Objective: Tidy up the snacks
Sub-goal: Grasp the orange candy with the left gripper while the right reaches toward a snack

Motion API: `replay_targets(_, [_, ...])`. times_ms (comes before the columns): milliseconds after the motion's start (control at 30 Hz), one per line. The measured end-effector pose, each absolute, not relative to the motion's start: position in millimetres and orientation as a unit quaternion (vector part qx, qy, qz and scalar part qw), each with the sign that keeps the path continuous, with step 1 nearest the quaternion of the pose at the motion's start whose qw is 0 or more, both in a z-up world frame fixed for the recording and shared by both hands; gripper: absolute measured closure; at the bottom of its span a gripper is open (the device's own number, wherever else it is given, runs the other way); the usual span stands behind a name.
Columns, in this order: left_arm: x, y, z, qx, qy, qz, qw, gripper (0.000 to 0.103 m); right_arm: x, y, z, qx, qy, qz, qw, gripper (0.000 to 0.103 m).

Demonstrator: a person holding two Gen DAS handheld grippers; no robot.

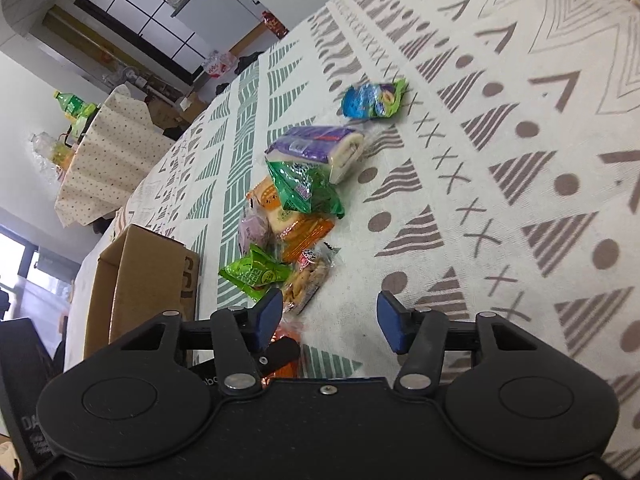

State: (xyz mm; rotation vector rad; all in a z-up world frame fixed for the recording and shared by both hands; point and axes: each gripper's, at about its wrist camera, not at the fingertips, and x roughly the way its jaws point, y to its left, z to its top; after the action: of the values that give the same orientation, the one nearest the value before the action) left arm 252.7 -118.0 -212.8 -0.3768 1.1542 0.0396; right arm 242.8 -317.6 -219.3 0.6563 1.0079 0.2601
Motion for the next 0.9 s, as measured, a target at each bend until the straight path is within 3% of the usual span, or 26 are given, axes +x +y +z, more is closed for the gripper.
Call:
replay_targets(433, [262,-95,-215,-0.2,0.528,0.067,0.823,0.086,272,-296,-233,0.306,0.479,0.15,0.809,0.052])
replay_targets(667, [258,-92,-215,-0.2,0.519,0.065,0.829,0.086,278,-270,-227,0.235,0.482,0.144,0.831,0.053])
replay_targets(733, [256,-91,-213,-0.2,0.519,0.066,0.829,0.086,278,-264,-225,0.204,0.485,0.133,0.84,0.068])
replay_targets(800, [253,-89,-210,-0.201,0.515,0.067,0.83,0.086,276,-265,-223,0.195,0.487,0.128,0.842,0.073])
replay_targets(833, [252,-88,-209,-0.202,0.513,0.068,0.831,0.086,274,-266,-222,0.193,0.49,0.127,0.841,0.082])
replay_targets(900, [250,-86,-205,-0.206,0.509,0.066,0.833,0.086,269,-267,-217,0.184,0.489,0.125,0.843,0.085])
